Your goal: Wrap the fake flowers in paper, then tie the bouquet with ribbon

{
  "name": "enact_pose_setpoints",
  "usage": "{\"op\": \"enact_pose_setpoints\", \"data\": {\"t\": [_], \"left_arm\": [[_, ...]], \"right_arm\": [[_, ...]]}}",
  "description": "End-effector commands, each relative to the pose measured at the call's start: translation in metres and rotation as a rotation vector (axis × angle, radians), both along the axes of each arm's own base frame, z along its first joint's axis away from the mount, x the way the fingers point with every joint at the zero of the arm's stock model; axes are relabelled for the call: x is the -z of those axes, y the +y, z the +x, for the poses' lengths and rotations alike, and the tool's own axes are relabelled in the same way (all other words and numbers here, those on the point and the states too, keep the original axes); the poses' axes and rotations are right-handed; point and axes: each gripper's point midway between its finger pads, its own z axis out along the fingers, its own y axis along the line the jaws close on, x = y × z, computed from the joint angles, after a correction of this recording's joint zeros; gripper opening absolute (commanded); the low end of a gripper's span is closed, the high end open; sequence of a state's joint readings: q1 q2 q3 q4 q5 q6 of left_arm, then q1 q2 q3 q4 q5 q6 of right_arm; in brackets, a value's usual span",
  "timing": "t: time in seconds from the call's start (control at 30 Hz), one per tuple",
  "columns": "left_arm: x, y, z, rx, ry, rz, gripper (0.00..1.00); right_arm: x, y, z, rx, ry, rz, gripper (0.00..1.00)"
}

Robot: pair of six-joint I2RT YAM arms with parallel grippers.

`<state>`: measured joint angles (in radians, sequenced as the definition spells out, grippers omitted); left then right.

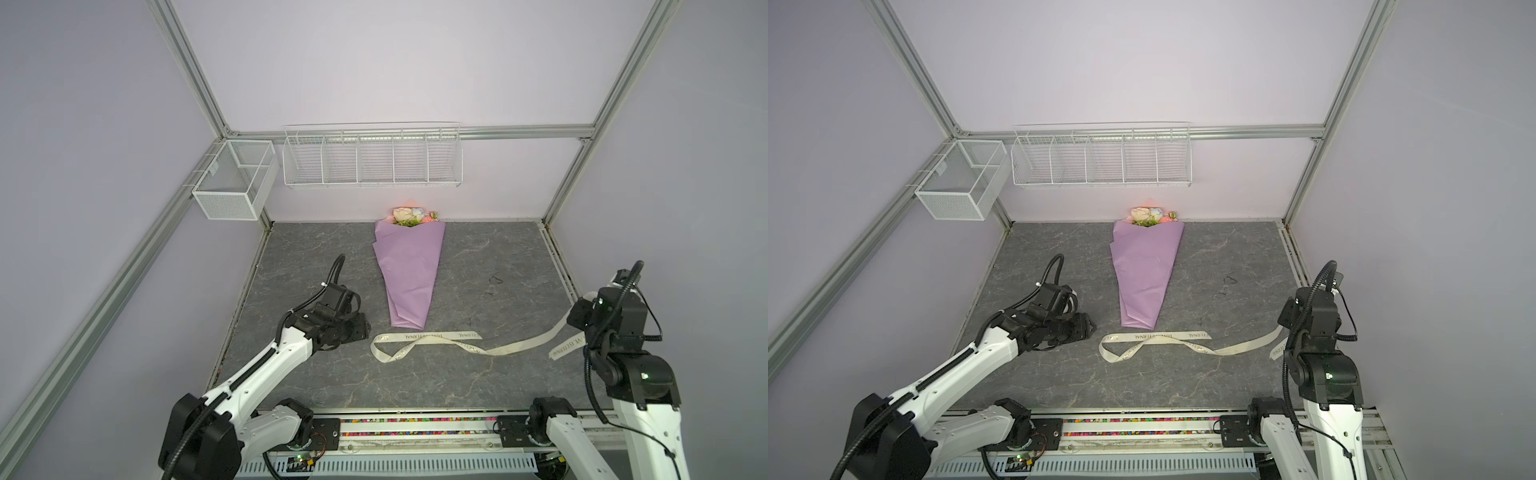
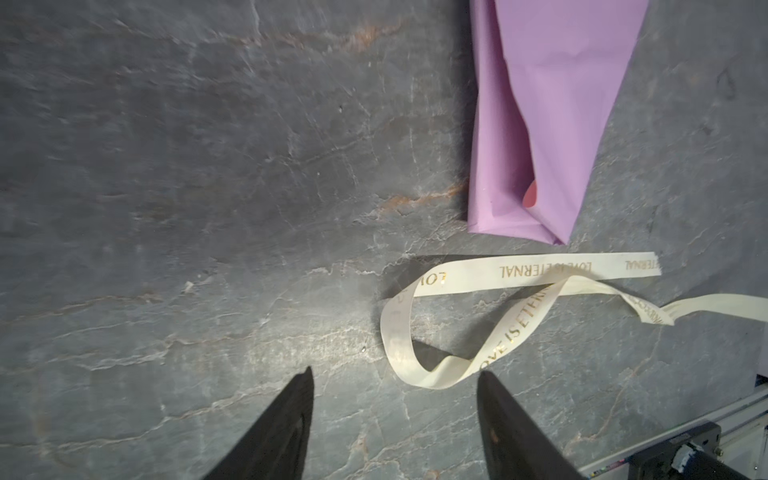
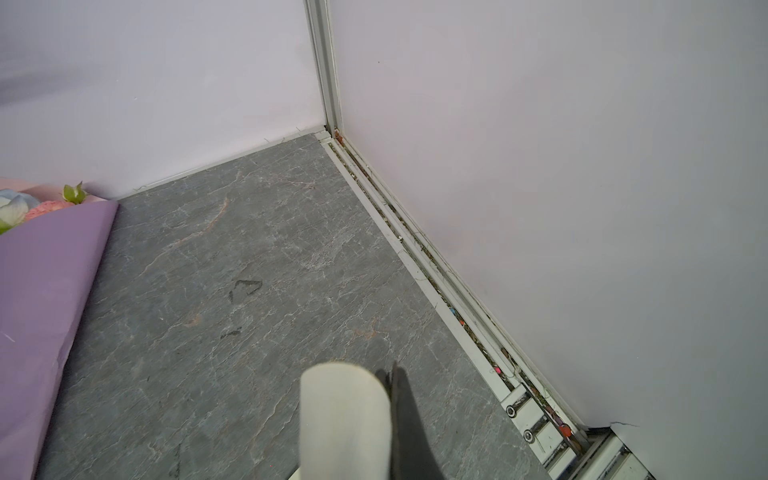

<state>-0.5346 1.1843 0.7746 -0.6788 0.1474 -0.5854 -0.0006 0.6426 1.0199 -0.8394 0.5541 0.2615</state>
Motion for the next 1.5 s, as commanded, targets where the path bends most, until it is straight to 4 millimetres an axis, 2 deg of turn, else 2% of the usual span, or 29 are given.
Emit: {"op": "enact_pose_setpoints", "data": {"t": [0.0,0.07,0.27,0.4,0.63,0.7,0.8,0.9,0.93,1.03,1.1,1.2,1.37,1.47], "left_arm": [[0.003,-0.013,0.005,0.057,0.040,-0.013,0.62],[0.013,-0.016,0.004,0.073,0.079,-0.005,0.62],[0.026,-0.031,0.005,0.098,0.115,-0.009,0.60],[0.039,-0.035,0.002,0.114,0.136,0.072,0.57],[0.064,-0.037,-0.002,0.144,0.200,0.164,0.44],[0.069,-0.040,-0.002,0.155,0.211,0.174,0.38],[0.071,-0.040,0.002,0.151,0.202,0.189,0.24],[0.064,-0.033,0.007,0.126,0.167,0.221,0.07],[0.058,-0.028,0.010,0.108,0.145,0.240,0.00],[0.032,-0.006,0.018,0.035,0.077,0.277,0.00],[0.009,0.017,0.023,-0.042,0.031,0.266,0.00],[-0.037,0.066,0.023,-0.227,-0.088,0.247,0.00],[-0.124,0.143,0.003,-0.492,-0.404,0.231,0.00],[-0.149,0.187,-0.006,-0.627,-0.423,0.301,0.00]], "right_arm": [[-0.005,0.002,0.006,-0.018,-0.029,0.005,0.06],[-0.002,0.004,0.008,-0.029,-0.024,0.009,0.06],[0.006,0.007,0.010,-0.044,-0.008,0.015,0.06],[0.009,0.008,0.010,-0.051,-0.003,0.016,0.06],[0.011,0.009,0.012,-0.066,0.006,0.011,0.06],[0.012,0.009,0.012,-0.068,0.009,0.010,0.06],[0.015,0.009,0.012,-0.068,0.018,0.008,0.06],[0.016,0.008,0.012,-0.063,0.020,0.007,0.06],[0.015,0.008,0.012,-0.063,0.019,0.005,0.06],[0.019,0.009,0.015,-0.067,0.028,0.012,0.06],[0.019,0.012,0.017,-0.076,0.025,0.025,0.06],[0.019,0.015,0.021,-0.089,0.013,0.042,0.06],[0.014,0.030,0.033,-0.167,-0.040,0.095,0.06],[0.024,0.040,0.043,-0.204,-0.023,0.154,0.06]]}}
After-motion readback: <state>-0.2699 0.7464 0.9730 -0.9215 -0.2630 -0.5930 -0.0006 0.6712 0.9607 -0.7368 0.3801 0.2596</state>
